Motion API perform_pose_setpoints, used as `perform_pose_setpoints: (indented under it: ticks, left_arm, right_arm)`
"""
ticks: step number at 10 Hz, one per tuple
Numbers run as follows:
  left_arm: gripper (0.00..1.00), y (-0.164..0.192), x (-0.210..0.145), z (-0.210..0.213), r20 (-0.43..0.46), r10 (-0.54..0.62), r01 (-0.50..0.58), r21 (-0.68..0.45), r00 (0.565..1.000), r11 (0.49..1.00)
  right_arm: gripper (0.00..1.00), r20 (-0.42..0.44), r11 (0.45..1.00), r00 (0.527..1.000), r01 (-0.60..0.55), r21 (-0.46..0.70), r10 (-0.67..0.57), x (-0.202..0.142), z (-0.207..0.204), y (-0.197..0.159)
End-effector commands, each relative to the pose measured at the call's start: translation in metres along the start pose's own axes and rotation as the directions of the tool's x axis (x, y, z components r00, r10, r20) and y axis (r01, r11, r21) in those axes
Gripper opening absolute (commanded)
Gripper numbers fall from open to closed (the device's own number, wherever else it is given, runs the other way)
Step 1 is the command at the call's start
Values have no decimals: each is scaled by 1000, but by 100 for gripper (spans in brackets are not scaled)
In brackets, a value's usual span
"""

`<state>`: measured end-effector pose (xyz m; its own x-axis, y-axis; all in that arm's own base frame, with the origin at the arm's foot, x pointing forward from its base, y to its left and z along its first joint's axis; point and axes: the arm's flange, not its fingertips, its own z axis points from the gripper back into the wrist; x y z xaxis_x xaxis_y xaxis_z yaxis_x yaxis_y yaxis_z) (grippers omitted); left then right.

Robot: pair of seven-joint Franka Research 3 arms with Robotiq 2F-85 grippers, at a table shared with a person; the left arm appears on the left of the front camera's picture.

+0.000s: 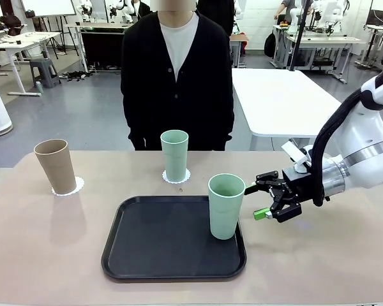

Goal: Place coasters on the table and set cups on them.
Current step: Take one Reusable plastic cup from the Flat Tray and place it on a coaster set by the human.

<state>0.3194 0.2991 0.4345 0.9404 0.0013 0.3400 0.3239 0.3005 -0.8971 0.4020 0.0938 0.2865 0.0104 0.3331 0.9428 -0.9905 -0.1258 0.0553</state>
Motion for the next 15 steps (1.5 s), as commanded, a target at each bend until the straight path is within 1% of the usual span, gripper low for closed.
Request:
perform_pose_setpoints:
  ticks: [1, 3, 4, 6, 7, 9, 12, 15]
  left_arm:
    - [100, -2, -1, 0, 8, 11, -11, 10, 1000, 1000]
    - [100, -2, -1, 0, 8, 11, -11, 10, 1000, 1000]
    - [100, -2, -1, 0, 8, 11, -11, 10, 1000, 1000]
    - [100, -2, -1, 0, 8, 11, -11, 10, 1000, 1000]
    - [100, -2, -1, 0, 8, 11, -11, 10, 1000, 1000]
    - [100, -2, -1, 0, 8, 11, -11, 10, 1000, 1000]
    - [100, -2, -1, 0, 8, 11, -11, 10, 1000, 1000]
    - [100, -2, -1, 0, 8, 11, -11, 10, 1000, 1000]
  right_arm:
    - [100, 0, 1000, 1000, -1, -1, 1, 1, 0, 0]
    - [100, 0, 1000, 1000, 0, 0, 0, 0, 0, 0]
    - [100, 16, 999, 999, -31, 19, 31, -3, -5, -1]
    - [100, 41, 998, 998, -54, 16, 53, -7, -19, -5]
    - [100, 24, 998, 998, -62, 9, 62, -8, -24, -7]
    - [100, 19, 996, 996, -85, 12, 85, -9, -35, -9]
    - [100, 26, 993, 992, -121, -6, 121, -9, -46, -14]
    - [100, 30, 994, 994, -106, 1, 106, -12, -58, -22]
